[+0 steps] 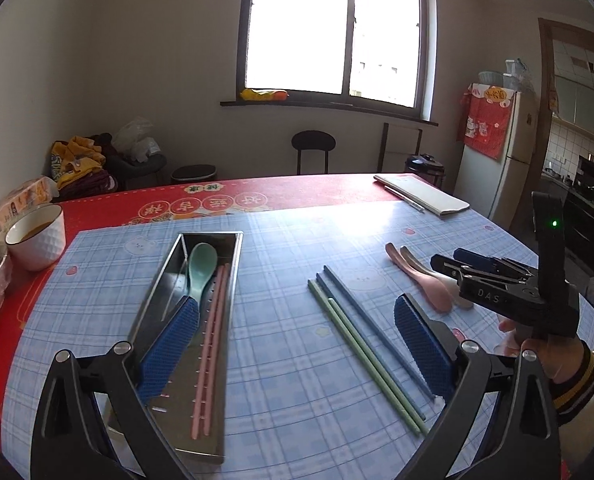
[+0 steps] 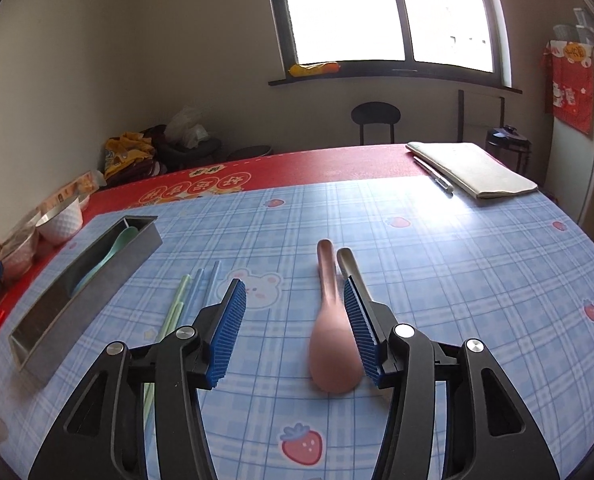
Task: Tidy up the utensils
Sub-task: 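Withdraw the right tool toward the pink spoon while the left tool moves over the green chopsticks, then close the left tool on a green chopstick and lift it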
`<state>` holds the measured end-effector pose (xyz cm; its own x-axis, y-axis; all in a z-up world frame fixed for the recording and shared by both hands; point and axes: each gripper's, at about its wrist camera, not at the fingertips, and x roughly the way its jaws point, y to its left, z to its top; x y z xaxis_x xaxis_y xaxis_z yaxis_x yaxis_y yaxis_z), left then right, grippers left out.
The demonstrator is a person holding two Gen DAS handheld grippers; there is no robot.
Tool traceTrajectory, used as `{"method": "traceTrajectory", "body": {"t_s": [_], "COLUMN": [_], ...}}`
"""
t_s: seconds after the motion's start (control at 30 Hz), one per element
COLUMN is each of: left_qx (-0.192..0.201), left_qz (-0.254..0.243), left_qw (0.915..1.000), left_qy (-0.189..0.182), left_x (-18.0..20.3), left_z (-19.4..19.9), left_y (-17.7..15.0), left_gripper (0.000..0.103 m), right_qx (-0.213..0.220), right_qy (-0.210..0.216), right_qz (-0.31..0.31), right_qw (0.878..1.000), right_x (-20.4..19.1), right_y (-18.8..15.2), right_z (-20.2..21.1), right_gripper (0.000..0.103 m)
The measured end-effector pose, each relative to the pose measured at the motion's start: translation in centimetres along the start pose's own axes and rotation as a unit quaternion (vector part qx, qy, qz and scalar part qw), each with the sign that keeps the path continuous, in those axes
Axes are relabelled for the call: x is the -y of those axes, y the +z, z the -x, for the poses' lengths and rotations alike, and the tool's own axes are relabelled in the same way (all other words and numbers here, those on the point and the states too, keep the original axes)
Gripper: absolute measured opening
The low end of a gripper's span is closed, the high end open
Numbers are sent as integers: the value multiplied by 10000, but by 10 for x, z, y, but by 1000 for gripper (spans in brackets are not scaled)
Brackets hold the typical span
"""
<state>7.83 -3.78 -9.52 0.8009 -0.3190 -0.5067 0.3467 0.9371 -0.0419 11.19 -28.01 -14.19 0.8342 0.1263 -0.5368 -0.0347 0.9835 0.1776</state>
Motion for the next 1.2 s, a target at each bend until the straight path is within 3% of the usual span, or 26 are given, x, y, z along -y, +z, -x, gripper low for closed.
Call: {"method": "traceTrajectory", "body": {"t_s": [0.07, 0.23, 0.43, 1.2], "left_qx": [-250, -938, -1461, -1802], "left_qz": [19, 222, 440, 148], "left_qw": [9997, 9953, 9882, 9835], "left_qy": [-38, -47, -136, -14], "left_x": [14, 25, 22, 34], "left_z": [-19, -66, -102, -123], "left_y": [-3, -11, -21, -29], "left_gripper": [86, 55, 30, 23], "right_qx": [0, 59, 44, 50], "right_qy": [70, 272, 548, 718], "right_qz": [-129, -487, -879, -1104], "right_qw": [9999, 9984, 9946, 9913], "right_x": [5, 18, 33, 40], "right_y": [0, -2, -3, -6], "right_z": [0, 2, 1, 1], "right_gripper": [53, 54, 54, 54]}}
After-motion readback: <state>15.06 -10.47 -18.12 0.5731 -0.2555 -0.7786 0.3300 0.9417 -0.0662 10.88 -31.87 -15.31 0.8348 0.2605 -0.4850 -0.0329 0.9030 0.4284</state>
